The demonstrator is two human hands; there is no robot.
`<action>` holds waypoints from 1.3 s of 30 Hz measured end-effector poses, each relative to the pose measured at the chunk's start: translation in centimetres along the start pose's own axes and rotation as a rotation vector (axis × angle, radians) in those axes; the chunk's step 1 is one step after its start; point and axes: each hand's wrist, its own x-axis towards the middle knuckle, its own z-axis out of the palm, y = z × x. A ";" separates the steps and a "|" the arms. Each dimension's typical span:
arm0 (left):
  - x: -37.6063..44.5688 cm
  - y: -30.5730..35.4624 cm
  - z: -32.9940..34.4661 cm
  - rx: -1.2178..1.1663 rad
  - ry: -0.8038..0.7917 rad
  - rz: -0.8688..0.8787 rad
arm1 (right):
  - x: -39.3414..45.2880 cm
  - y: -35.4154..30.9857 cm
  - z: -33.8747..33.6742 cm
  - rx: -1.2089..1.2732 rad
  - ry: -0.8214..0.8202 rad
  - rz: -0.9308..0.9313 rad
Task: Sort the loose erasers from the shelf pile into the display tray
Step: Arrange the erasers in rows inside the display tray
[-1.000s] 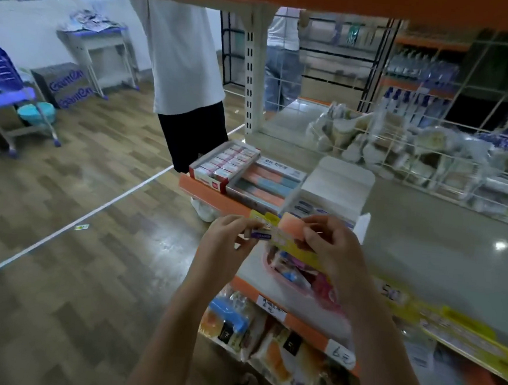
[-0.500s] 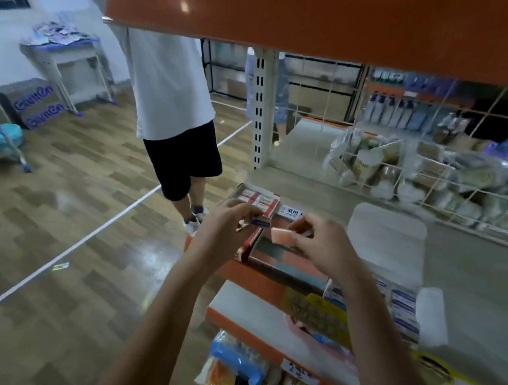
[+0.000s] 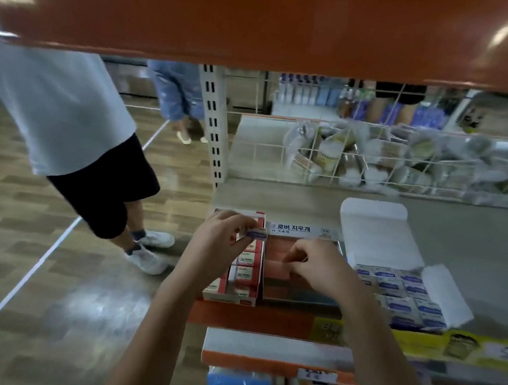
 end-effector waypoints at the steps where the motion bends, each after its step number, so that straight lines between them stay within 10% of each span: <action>1: 0.3 -0.2 -0.1 -0.008 -0.018 0.017 | -0.1 -0.1 0.0 -0.001 0.002 0.026; 25: 2.7 1.2 0.9 -0.071 -0.264 0.209 | -2.4 -1.8 1.9 -0.179 0.434 0.114; 39: 5.5 11.8 6.1 -0.105 -0.364 0.322 | -8.7 9.9 -7.3 -0.148 0.676 0.367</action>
